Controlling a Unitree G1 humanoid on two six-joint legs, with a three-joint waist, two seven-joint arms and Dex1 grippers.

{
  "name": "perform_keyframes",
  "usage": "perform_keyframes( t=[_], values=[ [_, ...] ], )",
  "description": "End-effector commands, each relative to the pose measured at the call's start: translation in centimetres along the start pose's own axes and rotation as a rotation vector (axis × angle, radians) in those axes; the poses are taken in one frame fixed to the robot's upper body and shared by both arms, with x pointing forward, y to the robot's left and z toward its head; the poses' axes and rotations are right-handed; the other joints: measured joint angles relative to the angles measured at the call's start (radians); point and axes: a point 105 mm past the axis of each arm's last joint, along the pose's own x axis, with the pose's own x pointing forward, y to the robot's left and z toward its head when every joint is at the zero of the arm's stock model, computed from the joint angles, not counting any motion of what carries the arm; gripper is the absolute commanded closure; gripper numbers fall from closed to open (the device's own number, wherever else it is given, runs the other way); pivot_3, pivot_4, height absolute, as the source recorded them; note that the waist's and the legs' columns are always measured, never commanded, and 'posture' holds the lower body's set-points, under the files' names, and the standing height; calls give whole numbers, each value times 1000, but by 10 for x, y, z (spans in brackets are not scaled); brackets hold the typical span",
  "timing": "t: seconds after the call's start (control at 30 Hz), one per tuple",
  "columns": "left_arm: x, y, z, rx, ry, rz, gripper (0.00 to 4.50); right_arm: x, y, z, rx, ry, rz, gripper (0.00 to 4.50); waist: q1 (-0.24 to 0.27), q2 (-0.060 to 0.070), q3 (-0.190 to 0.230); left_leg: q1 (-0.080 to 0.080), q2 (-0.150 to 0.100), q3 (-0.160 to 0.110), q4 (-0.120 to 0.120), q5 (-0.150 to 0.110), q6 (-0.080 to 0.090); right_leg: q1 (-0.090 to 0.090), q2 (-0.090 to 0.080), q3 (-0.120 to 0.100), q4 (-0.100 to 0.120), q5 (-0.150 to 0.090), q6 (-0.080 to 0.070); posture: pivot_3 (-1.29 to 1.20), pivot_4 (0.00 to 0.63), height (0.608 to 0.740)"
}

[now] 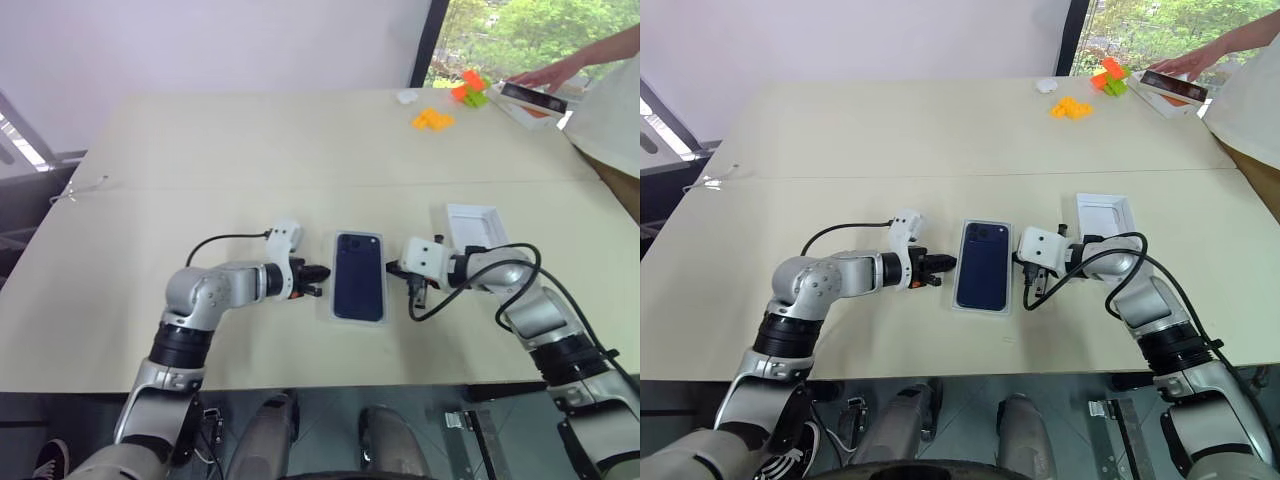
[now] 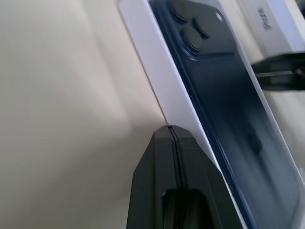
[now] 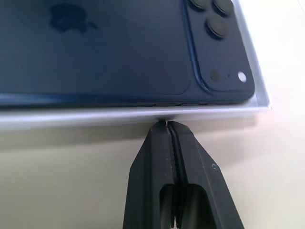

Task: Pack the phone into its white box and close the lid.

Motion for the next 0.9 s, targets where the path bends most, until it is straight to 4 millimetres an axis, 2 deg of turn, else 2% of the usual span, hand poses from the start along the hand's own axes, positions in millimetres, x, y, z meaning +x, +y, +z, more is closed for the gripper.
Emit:
perform_keyframes(
  t=[0.03, 0.27, 0.47, 0.73, 0.9],
  values=[
    [19, -30, 5, 51, 10, -123, 4500, -7, -9, 3, -40, -14, -25, 4455, 0, 0, 0, 0, 0, 0, 0, 0, 0, 0, 0, 0, 0, 0, 0, 0, 150, 740],
    [41, -50, 2, 74, 39, -187, 4500, -22, -13, -14, -53, 46, -44, 4455, 2, 0, 0, 0, -1, 1, 1, 0, 0, 1, -1, 0, -1, 0, 1, 0, 150, 740],
    [53, -56, 9, 107, 37, -207, 4500, -34, -19, -27, -45, 91, -67, 4455, 0, 0, 0, 0, -1, 1, 1, 0, 0, 1, -1, 0, 0, 1, 2, 0, 150, 740],
    [58, -63, 9, 129, 44, -237, 4500, -37, -21, -32, -37, 110, -81, 4455, -1, 0, 0, 0, -1, 1, 1, 0, 1, 1, -1, 0, -1, 2, 5, 0, 150, 740],
    [57, -61, 13, 130, 25, -231, 4500, -37, -18, -28, -18, 89, -67, 4455, -1, 0, 0, 0, -1, 1, 1, 0, 1, 1, -1, 0, -1, 2, 6, 0, 150, 740]
  ],
)
